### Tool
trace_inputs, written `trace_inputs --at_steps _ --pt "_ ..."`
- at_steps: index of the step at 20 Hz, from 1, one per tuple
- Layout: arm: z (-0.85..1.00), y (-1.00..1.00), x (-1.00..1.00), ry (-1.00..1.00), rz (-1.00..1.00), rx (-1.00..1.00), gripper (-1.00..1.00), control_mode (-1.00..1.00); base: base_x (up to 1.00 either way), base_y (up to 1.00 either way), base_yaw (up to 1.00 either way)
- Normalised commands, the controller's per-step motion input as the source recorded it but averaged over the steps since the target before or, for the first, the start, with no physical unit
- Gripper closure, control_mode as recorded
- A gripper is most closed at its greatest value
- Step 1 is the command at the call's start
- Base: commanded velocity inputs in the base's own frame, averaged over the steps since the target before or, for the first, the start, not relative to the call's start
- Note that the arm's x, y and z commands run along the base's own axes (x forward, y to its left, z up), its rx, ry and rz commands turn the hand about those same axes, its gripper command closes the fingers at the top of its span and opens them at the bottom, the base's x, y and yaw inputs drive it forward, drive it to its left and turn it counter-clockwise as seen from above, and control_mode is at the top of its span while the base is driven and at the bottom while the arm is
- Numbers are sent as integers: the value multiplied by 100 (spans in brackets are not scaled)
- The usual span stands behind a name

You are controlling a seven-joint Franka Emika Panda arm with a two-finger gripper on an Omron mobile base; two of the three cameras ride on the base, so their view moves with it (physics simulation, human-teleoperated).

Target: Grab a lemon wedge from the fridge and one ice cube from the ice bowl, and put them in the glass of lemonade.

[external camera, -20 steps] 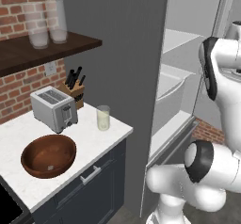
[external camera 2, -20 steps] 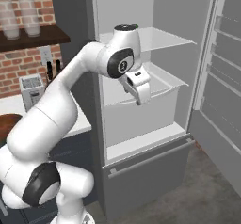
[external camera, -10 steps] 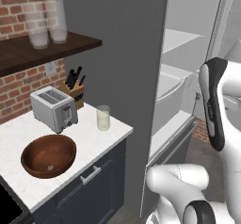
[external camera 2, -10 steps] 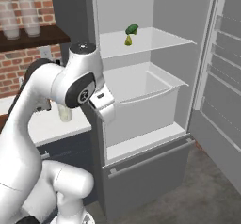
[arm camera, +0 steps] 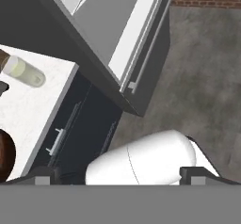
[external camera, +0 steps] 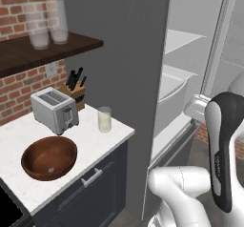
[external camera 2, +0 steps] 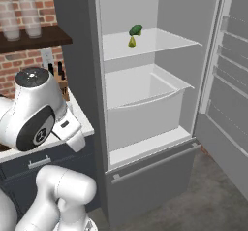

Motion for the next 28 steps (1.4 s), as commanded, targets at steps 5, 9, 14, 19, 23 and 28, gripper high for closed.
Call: trace_inputs --at_steps 5,9,14,19,23,28 --pt "36 36 -6 -2 11 -2 -100 -100 0 0 0" --pt "1 0 0 -1 0 0 -100 -100 0 0 0" --pt "-2 0 0 0 -2 0 -100 -100 0 0 0" --pt "-4 0 0 0 0 0 -100 -100 0 0 0" --pt "-6 11 -11 -2 1 -4 -100 -100 0 0 0" --pt "-9 -17 0 -4 1 0 -100 -100 0 0 0"
